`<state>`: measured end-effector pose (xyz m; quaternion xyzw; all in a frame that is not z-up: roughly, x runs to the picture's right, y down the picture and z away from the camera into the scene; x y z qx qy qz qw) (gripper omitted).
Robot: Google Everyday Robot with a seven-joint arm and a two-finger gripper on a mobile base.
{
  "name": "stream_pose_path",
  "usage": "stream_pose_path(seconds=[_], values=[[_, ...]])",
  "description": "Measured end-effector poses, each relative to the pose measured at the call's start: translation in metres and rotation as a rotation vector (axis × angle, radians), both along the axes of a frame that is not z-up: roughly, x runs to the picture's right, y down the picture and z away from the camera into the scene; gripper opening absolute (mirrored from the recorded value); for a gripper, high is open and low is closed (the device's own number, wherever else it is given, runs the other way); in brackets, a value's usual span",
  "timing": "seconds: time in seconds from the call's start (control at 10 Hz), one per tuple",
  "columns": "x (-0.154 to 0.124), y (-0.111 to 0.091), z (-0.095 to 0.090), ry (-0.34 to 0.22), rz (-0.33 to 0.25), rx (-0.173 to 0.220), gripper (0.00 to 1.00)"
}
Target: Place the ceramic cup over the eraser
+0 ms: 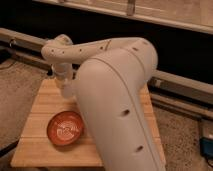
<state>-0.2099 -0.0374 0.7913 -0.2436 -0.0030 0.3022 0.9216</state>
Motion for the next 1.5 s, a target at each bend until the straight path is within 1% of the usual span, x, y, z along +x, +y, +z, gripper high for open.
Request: stream_pose_path(seconds=[0.4, 0.7, 0.9, 1.3, 1.4, 1.5], values=[[0.046, 0.011, -0.035, 0.026, 0.044, 0.001, 0.00], [0.075, 0.023, -0.063, 0.051, 0.078, -0.019, 0.00], [0.105, 0.034, -0.080, 0.090, 0.108, -0.045, 0.00], [0.152, 0.063, -0.099, 0.166, 0.157, -0.114, 0.00], [0.157, 0.072, -0.103, 0.182, 0.165, -0.136, 0.00], [0.157, 0.077, -0.105, 0.188, 0.172, -0.145, 0.00]])
